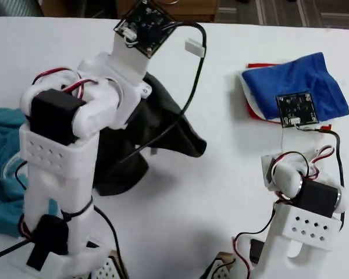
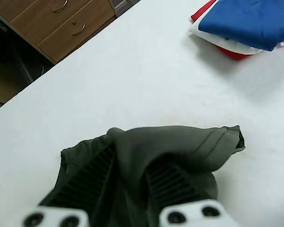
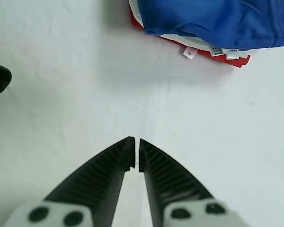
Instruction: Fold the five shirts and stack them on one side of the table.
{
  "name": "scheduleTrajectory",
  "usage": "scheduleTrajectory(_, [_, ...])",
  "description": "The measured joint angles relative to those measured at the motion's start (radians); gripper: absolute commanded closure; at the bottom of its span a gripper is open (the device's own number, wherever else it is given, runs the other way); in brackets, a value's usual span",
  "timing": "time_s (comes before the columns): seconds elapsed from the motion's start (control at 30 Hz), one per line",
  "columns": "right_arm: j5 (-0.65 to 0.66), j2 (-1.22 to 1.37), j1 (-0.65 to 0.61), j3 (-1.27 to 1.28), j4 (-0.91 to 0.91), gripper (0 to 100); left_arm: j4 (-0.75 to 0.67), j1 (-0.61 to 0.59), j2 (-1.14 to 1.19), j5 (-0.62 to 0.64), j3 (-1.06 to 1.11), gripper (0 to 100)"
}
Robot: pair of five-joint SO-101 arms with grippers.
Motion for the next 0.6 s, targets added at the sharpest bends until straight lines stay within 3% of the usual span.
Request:
scheduleTrajectory(0.27, [-0.002, 0.000, 0.000, 0.000, 0.000, 97.1, -0.021, 0.008, 0.000, 0.000, 0.195, 77])
scheduleTrajectory(0.47, [-0.002, 0.000, 0.000, 0.000, 0.000, 97.1, -0.043, 0.005, -0.003, 0.000, 0.256, 77])
scheduleTrajectory(0.6, [-0.002, 0.000, 0.000, 0.000, 0.000, 96.7, -0.015, -0.063, -0.008, 0.000, 0.198, 77])
